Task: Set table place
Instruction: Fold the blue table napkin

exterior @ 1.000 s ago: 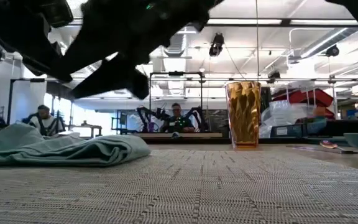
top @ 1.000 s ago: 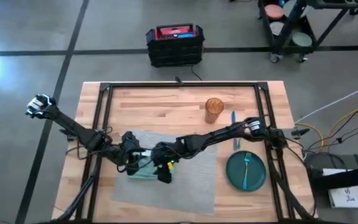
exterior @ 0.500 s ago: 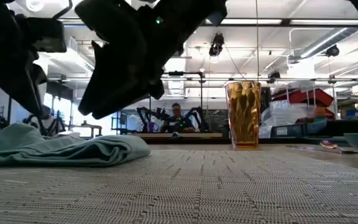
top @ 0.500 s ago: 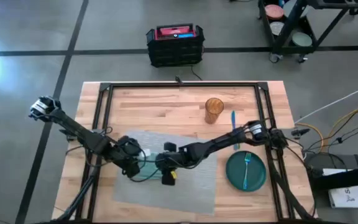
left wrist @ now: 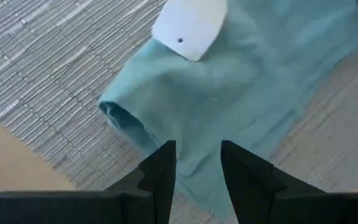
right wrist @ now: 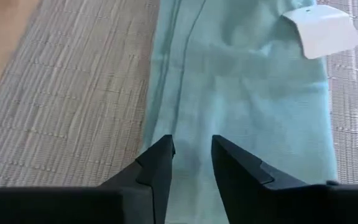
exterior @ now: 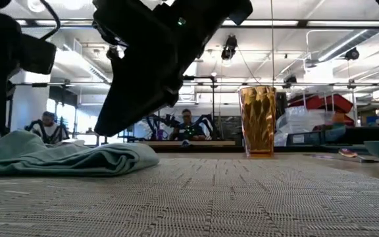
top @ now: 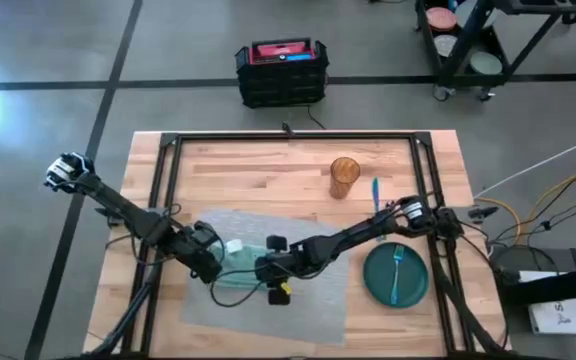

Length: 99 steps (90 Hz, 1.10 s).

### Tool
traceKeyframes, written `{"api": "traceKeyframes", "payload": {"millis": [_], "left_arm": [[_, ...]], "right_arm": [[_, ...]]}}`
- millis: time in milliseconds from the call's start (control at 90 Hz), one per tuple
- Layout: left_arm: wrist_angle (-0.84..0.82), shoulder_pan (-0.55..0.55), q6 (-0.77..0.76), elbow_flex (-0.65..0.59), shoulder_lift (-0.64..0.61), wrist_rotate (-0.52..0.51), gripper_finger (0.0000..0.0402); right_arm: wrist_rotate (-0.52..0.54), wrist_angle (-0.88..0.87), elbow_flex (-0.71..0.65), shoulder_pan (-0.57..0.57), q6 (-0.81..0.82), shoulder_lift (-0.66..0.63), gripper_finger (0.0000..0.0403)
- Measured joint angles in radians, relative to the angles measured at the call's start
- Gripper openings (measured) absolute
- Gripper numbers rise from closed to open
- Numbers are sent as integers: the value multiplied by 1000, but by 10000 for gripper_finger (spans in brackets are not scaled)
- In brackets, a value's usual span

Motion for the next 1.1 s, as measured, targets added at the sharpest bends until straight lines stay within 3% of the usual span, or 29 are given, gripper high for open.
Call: {"api": "traceKeyframes", "payload": {"millis": [378, 833, 922, 1100], "left_arm": [[150, 0, -10, -129, 16, 4, 113], [175, 0, 73, -115, 17, 10, 112], [169, 0, 89, -119, 17, 15, 92], [173, 0, 100, -106, 14, 25, 10]], "right_arm": [[1, 13, -15, -1, 0, 0, 74], [1, 35, -15, -1, -12, 1, 51], [1, 35, -15, -1, -13, 1, 50], [1, 37, -16, -1, -14, 1, 60]]}}
